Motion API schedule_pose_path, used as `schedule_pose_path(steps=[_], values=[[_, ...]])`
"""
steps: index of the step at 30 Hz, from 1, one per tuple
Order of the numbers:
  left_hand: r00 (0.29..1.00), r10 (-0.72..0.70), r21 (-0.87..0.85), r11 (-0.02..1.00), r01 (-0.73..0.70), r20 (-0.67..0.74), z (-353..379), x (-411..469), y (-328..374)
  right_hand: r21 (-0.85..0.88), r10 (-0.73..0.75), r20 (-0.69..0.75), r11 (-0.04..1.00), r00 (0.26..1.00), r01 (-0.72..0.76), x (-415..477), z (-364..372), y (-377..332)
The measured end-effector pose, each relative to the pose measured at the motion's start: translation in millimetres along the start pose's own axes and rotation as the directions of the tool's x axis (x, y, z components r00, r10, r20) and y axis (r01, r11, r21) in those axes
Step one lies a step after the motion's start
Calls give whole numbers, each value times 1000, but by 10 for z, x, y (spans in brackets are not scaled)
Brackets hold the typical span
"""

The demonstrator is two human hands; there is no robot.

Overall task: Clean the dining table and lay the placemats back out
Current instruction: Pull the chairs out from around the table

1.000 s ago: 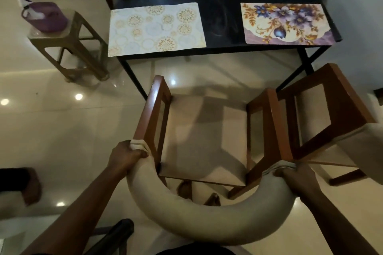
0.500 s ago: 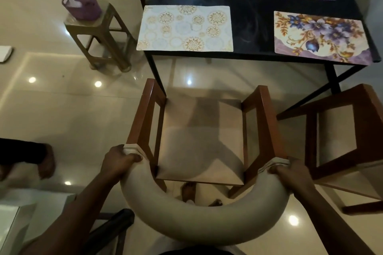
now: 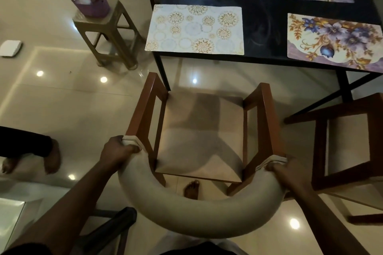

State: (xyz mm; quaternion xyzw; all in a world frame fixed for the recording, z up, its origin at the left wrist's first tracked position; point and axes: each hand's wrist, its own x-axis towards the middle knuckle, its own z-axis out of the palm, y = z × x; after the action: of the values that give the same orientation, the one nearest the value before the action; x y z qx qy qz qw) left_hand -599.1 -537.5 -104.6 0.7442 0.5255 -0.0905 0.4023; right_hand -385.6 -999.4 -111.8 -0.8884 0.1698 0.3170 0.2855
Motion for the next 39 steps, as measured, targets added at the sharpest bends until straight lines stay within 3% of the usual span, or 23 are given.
schedule_pose_path(steps=[12, 16, 39], values=[[1000, -4, 35, 999, 3, 17, -125, 187, -7, -84, 83, -62, 993, 995, -88, -18, 115, -59], [1000, 20, 49, 999, -20, 14, -134, 201, 33, 13, -44, 3, 999, 999, 44, -104, 26, -54], [999, 39, 67, 997, -39, -7, -39, 214, 162, -28, -54, -5, 998, 999, 53, 65, -36, -167]])
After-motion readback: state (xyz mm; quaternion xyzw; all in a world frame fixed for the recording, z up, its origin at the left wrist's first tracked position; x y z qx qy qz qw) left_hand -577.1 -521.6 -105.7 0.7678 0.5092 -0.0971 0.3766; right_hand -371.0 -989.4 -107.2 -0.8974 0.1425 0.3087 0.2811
